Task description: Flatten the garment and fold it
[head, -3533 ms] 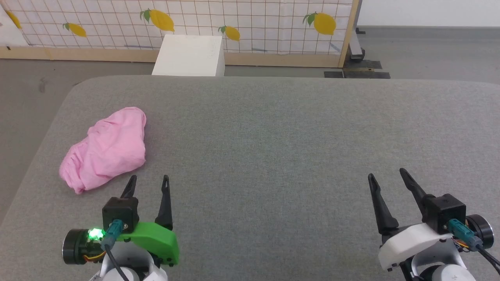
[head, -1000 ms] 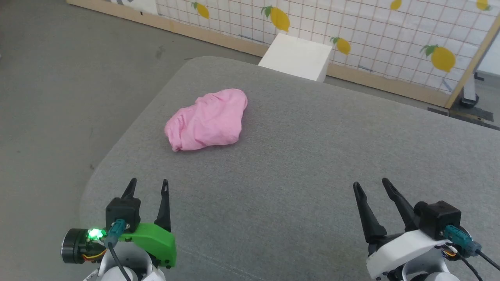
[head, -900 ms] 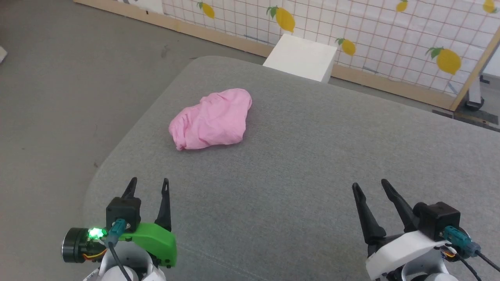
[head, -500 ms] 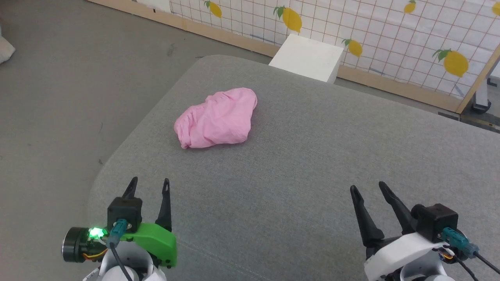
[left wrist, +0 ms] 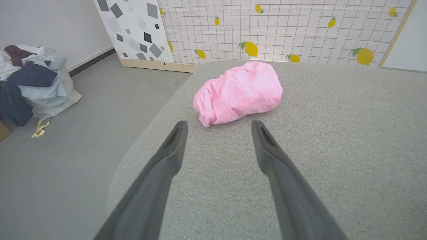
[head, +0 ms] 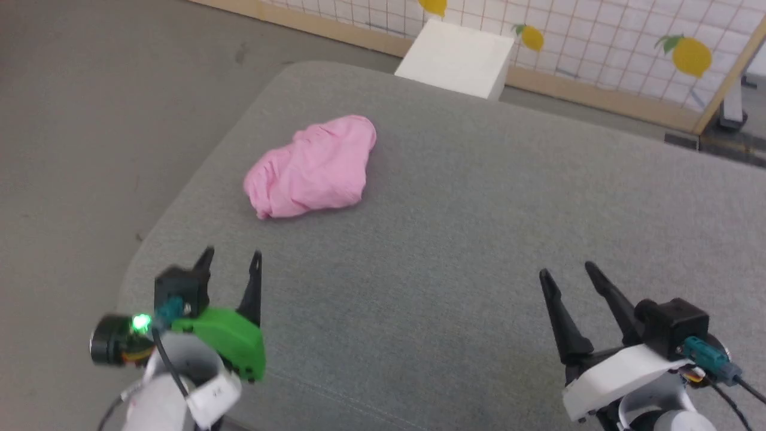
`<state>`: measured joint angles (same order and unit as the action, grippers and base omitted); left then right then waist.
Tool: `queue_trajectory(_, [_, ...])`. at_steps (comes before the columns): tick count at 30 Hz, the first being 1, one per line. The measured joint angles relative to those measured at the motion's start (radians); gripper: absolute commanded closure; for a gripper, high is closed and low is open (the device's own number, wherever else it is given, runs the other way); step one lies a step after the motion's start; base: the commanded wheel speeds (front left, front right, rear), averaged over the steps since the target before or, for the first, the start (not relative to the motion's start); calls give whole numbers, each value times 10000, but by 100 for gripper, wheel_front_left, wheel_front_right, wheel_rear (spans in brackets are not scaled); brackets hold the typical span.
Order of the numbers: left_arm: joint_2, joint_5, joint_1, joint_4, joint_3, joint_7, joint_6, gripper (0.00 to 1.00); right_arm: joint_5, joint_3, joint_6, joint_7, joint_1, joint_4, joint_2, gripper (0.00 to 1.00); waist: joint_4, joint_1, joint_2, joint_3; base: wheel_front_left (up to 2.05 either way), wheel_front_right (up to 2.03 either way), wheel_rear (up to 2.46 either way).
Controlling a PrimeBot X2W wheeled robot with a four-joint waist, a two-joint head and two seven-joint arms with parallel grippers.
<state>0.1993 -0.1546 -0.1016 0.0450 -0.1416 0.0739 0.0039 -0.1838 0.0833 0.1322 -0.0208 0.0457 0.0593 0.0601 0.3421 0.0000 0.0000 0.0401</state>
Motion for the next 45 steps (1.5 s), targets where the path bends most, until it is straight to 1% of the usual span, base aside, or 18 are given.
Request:
queue_trajectory(7, [606, -391, -2299, 272, -163, 1469, -869, 0, 280, -6, 0, -238, -396, 669, 385, 0, -443, 0, 0, 1035, 0, 0, 0])
queue_trajectory(12, [1363, -836, -4033, 1174, -372, 2798, -1185, 0, 456, -36, 0, -240, -725, 949, 504, 0, -900, 0, 0, 1910, 0, 0, 0])
queue_trajectory(15, [1864, -1193, -5005, 1827, -487, 3603, -1266, 0, 558, -63, 0, -213, -891, 1039, 506, 0, -1221, 1, 0, 2404, 0, 0, 0])
queue_trajectory(16, [2211, -1429, -5590, 2232, -616, 4142, -1273, 0, 614, -79, 0, -157, -997, 1080, 506, 0, -1436, 1, 0, 2719, 0, 0, 0])
queue_trajectory(18, [2552, -1732, -6181, 2592, -717, 4612, -1275, 0, 623, -107, 0, -84, -1129, 1089, 502, 0, -1674, 1, 0, 3064, 0, 0, 0])
queue_trajectory(23, [3402, -2882, -7201, 3078, -1298, 5931, -1304, 0, 725, -215, 0, 130, -1327, 1081, 424, 0, -2196, 1, 0, 3817, 0, 0, 0])
queue_trajectory(27, [4075, -3770, -7717, 3448, -1530, 6949, -1306, 0, 794, -180, 0, 318, -1510, 1020, 316, 0, -2576, 2, 0, 4412, 0, 0, 0])
queue_trajectory(29, [4370, -3979, -7864, 3624, -1634, 7405, -1306, 0, 809, -155, 0, 407, -1599, 968, 261, 0, -2749, 2, 0, 4666, 0, 0, 0])
queue_trajectory(33, [4719, -4583, -7912, 4013, -1831, 8608, -1306, 0, 882, -148, 0, 587, -1705, 769, 173, 0, -3133, 1, 0, 5103, 0, 0, 0])
queue_trajectory(36, [5030, -4951, -7915, 4008, -1848, 9246, -1306, 0, 886, -153, 0, 690, -1706, 608, 142, 0, -3375, 0, 0, 5288, 0, 0, 0])
queue_trajectory(37, [5116, -5081, -7911, 3958, -1822, 9375, -1306, 57, 894, -159, 0, 721, -1707, 548, 128, 0, -3445, 1, 0, 5326, 0, 0, 0])
queue_trajectory(38, [5158, -5150, -7904, 3898, -1789, 9379, -1306, 100, 895, -171, 0, 740, -1707, 502, 115, 0, -3492, 0, 0, 5342, 0, 0, 0])
queue_trajectory(40, [5156, -5250, -7817, 3812, -1716, 9357, -1304, 100, 897, -192, 0, 750, -1708, 403, 100, 0, -3549, 0, 0, 5309, 0, 0, 0])
queue_trajectory(42, [5160, -5229, -7719, 3716, -1691, 9081, -1298, 100, 907, -167, 0, 754, -1720, 343, 90, 0, -3562, 0, 0, 5221, 0, 0, 0])
queue_trajectory(45, [5122, -5060, -7537, 3705, -1657, 8280, -1246, 100, 928, -115, 0, 754, -1771, 211, 65, 0, -3551, 0, 0, 4992, 0, 0, 0])
